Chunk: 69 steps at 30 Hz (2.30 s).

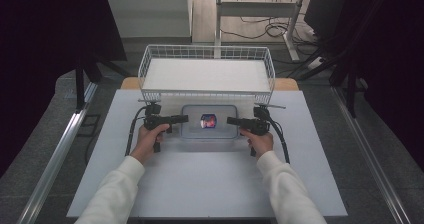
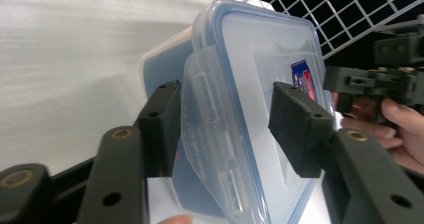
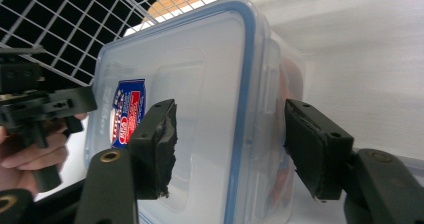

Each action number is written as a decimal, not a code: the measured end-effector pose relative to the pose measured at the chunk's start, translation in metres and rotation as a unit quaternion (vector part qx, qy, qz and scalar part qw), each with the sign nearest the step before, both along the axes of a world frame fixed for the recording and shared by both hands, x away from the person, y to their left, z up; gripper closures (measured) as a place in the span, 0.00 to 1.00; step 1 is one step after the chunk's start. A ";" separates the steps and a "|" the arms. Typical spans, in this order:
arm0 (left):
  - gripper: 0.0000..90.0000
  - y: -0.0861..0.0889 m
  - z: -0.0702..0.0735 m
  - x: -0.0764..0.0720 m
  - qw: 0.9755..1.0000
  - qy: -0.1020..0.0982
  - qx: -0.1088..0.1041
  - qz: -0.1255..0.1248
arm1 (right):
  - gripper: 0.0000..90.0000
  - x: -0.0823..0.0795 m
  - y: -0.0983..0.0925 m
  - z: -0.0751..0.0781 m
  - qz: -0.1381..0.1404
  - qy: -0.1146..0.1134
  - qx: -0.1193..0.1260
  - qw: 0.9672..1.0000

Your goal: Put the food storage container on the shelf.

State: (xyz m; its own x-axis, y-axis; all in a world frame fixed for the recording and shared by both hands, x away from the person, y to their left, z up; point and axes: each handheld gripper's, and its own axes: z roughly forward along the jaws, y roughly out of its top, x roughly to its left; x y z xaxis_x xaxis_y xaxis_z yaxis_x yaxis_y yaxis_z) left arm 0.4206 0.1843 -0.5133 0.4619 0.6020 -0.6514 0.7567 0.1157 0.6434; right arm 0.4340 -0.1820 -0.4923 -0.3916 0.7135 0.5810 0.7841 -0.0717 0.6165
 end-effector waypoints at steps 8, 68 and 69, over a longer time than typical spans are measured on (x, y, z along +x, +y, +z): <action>0.41 0.004 0.015 -0.018 0.999 -0.035 0.031 0.018 | 0.32 -0.015 -0.001 0.011 -0.022 -0.061 -0.051 0.997; 0.32 0.029 0.022 -0.182 0.981 -0.059 0.184 -0.028 | 0.99 -0.027 0.101 -0.005 0.102 -0.156 -0.233 0.954; 0.32 0.030 0.022 -0.182 0.981 -0.059 0.183 -0.028 | 0.99 -0.025 0.101 -0.005 0.097 -0.157 -0.233 0.955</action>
